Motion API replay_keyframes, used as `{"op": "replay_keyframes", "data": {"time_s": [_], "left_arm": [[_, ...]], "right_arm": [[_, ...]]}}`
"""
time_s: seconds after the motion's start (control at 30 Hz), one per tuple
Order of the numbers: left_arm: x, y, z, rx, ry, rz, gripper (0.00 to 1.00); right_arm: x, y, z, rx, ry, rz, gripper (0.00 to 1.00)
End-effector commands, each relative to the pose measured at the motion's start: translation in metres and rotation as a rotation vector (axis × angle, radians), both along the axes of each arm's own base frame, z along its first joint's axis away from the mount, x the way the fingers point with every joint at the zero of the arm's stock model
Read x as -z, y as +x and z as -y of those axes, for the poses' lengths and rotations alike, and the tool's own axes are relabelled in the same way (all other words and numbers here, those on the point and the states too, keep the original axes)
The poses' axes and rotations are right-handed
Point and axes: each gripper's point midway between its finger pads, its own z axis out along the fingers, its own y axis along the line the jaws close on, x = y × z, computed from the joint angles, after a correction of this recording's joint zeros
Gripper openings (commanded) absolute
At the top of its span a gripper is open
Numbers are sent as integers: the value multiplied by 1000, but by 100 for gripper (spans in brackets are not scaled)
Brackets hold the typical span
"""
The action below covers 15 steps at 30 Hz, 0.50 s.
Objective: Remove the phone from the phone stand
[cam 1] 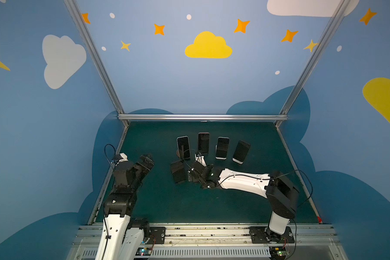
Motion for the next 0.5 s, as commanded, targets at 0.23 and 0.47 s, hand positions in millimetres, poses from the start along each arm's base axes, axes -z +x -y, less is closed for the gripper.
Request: {"op": "replay_keyframes", "data": {"time_s": [0.23, 0.47], "left_arm": [[-8, 3, 7, 39, -7, 37, 100], [-7, 2, 6, 34, 2, 28, 100]], "right_arm": [[5, 8, -3, 49, 15, 18, 97], [13, 10, -2, 63, 18, 19, 93]]}}
